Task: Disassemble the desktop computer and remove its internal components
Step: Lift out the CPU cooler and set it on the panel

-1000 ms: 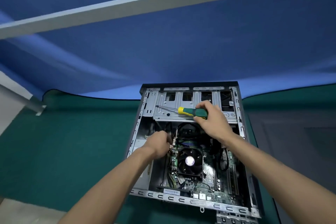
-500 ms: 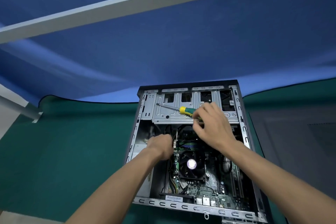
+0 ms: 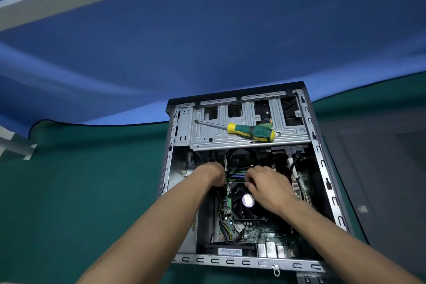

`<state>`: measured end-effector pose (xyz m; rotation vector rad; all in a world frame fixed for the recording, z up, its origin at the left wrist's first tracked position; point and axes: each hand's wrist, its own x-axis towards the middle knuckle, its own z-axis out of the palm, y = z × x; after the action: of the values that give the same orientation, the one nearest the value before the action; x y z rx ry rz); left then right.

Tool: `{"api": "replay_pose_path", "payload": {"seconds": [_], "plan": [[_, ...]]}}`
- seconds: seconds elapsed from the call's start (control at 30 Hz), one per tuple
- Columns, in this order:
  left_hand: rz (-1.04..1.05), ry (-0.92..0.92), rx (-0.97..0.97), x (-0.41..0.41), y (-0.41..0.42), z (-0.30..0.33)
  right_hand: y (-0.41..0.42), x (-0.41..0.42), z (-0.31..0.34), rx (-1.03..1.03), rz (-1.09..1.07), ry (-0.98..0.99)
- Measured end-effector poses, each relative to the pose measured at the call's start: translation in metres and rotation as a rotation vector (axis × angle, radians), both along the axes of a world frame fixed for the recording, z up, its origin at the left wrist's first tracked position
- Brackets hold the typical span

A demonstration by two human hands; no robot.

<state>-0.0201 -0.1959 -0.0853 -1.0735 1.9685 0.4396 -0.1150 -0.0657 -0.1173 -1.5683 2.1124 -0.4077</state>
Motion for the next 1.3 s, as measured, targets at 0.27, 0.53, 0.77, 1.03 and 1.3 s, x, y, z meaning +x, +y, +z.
{"api": "replay_pose_path", "payload": {"seconds": [0.27, 0.53, 0.77, 1.03, 1.3], "plan": [[-0.045, -0.02, -0.003, 0.001, -0.001, -0.025, -0.003, 0.002, -0.005, 0.026, -0.065, -0.03], [-0.047, 0.01, -0.034, 0.001, -0.001, -0.021, -0.007, 0.001, -0.002, 0.061, -0.089, -0.046], [-0.065, 0.18, -0.025, 0.004, 0.001, 0.003, -0.011, 0.001, 0.009, 0.12, -0.049, -0.025], [-0.069, 0.414, -0.08, 0.023, 0.02, 0.025, -0.003, 0.003, 0.028, 0.26, 0.167, 0.085], [0.062, 0.648, -0.109, 0.047, 0.047, 0.049, 0.0, 0.023, 0.024, 0.372, 0.331, 0.274]]}}
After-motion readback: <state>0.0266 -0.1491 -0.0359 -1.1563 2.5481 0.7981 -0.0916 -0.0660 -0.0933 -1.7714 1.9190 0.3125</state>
